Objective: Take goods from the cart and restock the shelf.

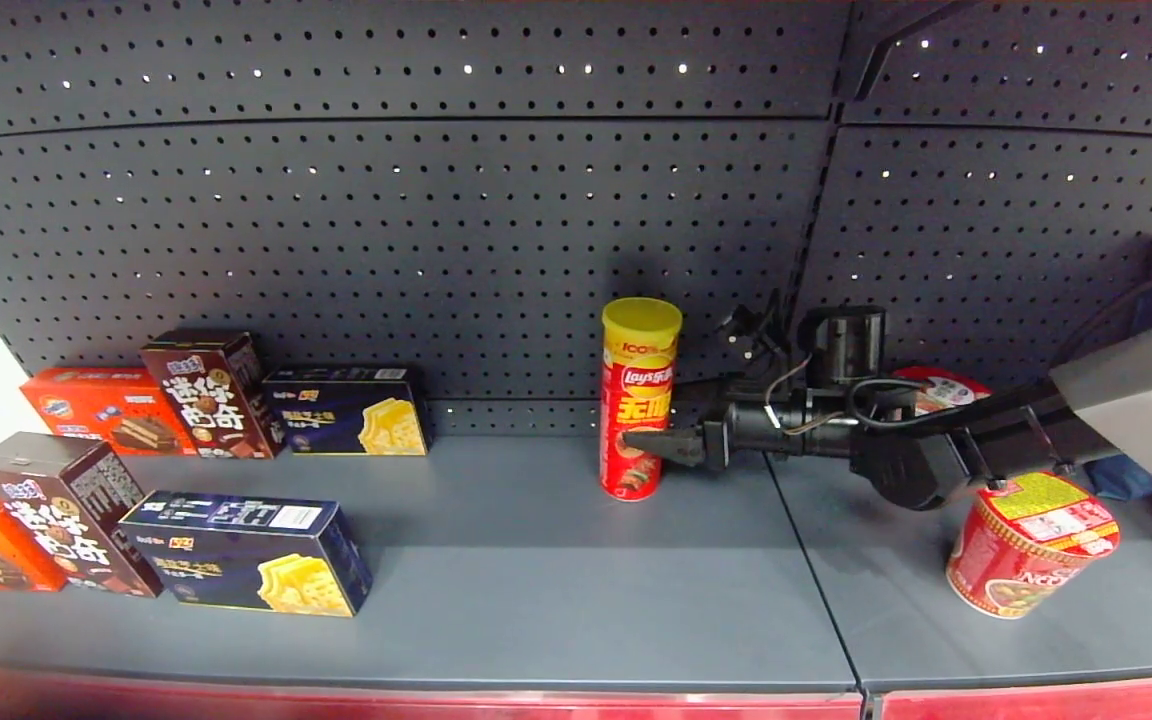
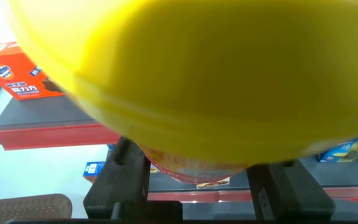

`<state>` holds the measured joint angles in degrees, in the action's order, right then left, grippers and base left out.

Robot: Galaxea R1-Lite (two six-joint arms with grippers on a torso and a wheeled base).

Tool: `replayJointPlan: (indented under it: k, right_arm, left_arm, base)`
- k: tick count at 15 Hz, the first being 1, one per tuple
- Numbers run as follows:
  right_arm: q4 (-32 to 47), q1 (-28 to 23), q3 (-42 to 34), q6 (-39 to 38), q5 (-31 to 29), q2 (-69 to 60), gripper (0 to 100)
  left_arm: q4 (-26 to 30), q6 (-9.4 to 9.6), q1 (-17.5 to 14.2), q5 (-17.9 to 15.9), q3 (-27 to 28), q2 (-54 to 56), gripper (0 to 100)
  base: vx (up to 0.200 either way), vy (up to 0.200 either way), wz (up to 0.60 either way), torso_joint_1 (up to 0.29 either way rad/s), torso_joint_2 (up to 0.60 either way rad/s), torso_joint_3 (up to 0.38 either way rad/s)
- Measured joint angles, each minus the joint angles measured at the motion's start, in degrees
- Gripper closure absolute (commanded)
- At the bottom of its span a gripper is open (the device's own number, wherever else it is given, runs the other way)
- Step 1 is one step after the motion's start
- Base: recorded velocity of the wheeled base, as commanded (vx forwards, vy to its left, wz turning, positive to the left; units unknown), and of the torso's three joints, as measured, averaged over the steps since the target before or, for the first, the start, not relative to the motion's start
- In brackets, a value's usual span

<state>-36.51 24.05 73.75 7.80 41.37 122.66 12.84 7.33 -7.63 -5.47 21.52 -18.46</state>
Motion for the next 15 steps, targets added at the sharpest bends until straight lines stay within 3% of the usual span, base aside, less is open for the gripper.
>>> replayJointPlan:
  k: [12, 13, 15]
  right_arm:
    - [0.0, 2.2, 6.4, -0.1, -0.3, 6.0, 0]
    - [0.0, 2.3, 6.6, -0.1, -0.4, 6.3, 100]
    - [0.0, 2.3, 6.6, -0.1, -0.9, 6.6, 100]
  left_arm:
    - [0.0, 0.06, 0.1, 0.0, 0.0, 0.2, 100]
    - [0.0, 0.06, 0.1, 0.0, 0.0, 0.2, 100]
    - [0.0, 0.13, 0.1, -0.1, -0.2, 0.2, 100]
  base:
    - [0.0, 0.0, 0.0, 0.0, 0.0, 0.0]
    - [0.0, 0.0, 0.0, 0.0, 0.0, 0.0]
    - [0.0, 0.0, 0.0, 0.0, 0.0, 0.0]
